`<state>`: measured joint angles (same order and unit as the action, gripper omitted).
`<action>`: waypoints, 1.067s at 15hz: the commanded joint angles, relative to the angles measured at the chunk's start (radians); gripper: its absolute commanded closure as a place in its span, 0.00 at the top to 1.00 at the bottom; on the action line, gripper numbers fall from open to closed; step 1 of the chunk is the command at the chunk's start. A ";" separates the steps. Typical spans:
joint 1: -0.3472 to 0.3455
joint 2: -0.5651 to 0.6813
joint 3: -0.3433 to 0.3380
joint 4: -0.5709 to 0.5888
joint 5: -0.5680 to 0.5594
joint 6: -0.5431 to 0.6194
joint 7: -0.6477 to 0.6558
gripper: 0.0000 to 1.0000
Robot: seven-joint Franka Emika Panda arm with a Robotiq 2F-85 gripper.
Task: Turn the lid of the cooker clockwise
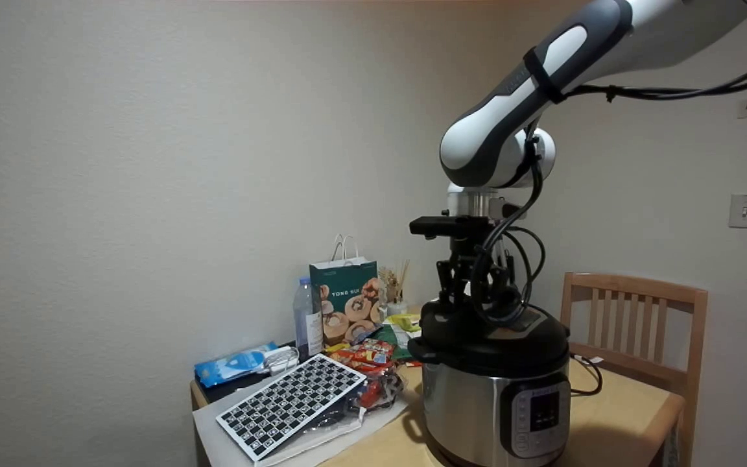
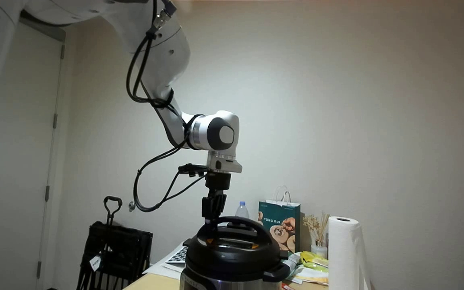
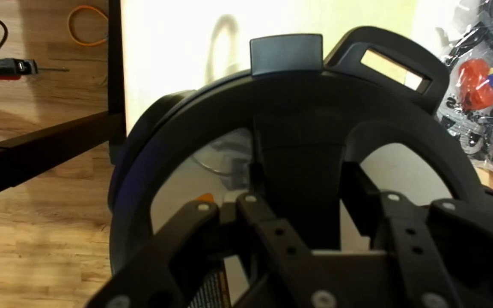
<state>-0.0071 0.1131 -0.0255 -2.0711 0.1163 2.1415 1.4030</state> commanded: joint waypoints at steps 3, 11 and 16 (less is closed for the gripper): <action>0.002 0.111 -0.013 0.128 0.043 -0.067 0.131 0.23; -0.008 0.266 -0.031 0.337 0.146 -0.141 0.320 0.23; 0.005 0.216 -0.021 0.325 0.154 -0.193 0.372 0.73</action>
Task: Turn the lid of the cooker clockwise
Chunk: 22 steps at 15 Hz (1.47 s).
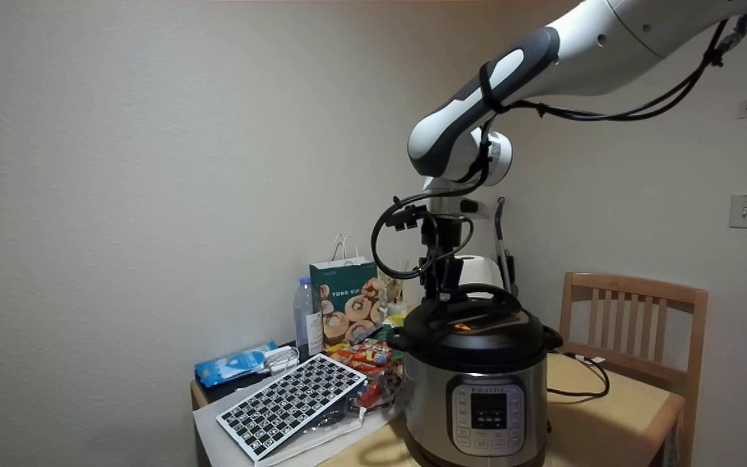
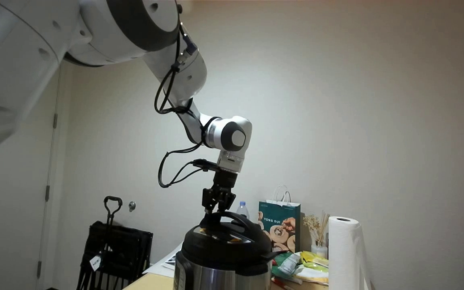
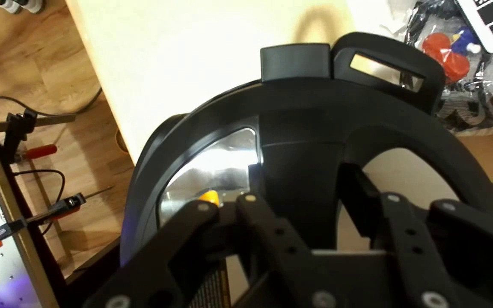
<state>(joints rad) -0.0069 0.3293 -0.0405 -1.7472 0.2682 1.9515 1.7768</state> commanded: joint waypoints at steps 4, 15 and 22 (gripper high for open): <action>0.018 -0.037 0.000 -0.030 -0.006 -0.009 -0.017 0.91; 0.075 -0.157 0.012 -0.140 -0.082 0.013 0.018 0.18; 0.057 -0.292 -0.027 -0.335 -0.267 0.074 0.096 0.00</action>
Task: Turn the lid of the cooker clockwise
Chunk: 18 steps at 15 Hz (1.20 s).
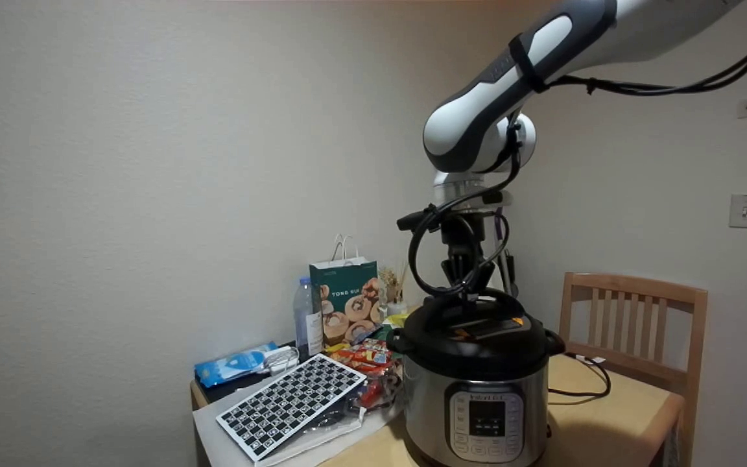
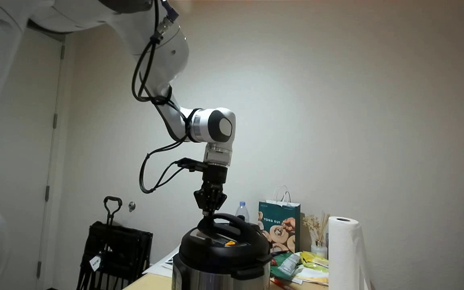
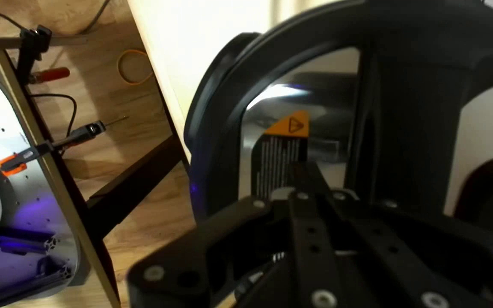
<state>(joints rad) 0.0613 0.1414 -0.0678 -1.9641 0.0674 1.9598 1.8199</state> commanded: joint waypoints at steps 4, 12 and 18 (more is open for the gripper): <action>-0.027 -0.088 0.014 -0.093 -0.077 0.050 0.025 0.07; -0.075 -0.156 -0.007 -0.151 -0.104 0.122 0.035 0.83; -0.091 -0.123 -0.004 -0.117 -0.081 0.090 0.018 1.00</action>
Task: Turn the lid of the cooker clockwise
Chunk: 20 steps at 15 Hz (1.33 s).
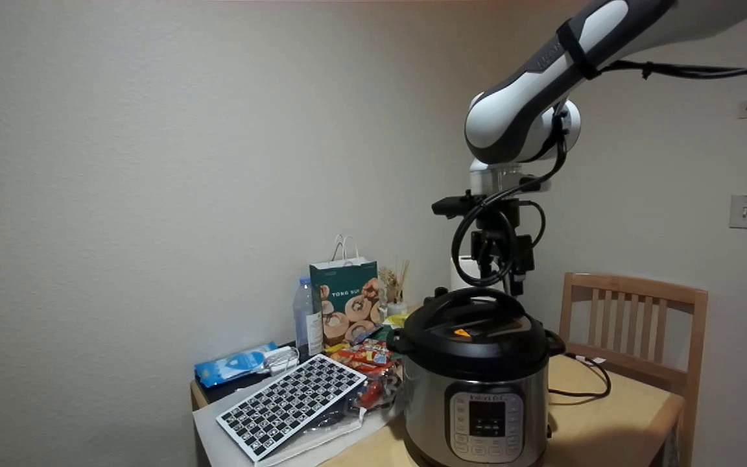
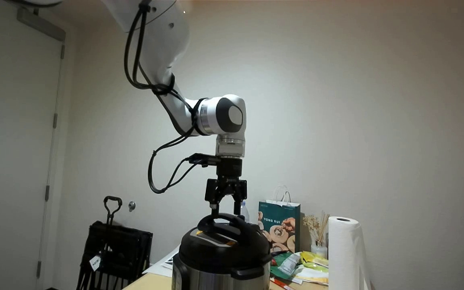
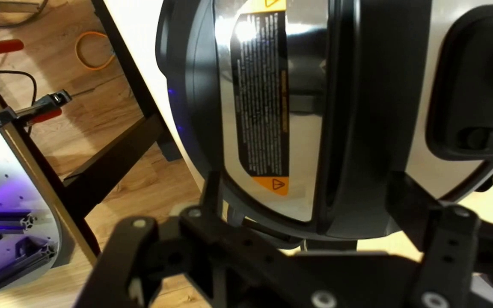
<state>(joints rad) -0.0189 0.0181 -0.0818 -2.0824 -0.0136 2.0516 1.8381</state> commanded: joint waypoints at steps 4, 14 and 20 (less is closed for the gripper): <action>-0.007 0.048 0.016 0.041 0.001 0.014 -0.016 1.00; 0.012 0.179 0.019 0.222 -0.005 0.009 -0.044 1.00; 0.053 0.224 0.016 0.225 -0.012 -0.084 0.073 1.00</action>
<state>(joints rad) 0.0184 0.2316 -0.0625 -1.8703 -0.0147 2.0202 1.8439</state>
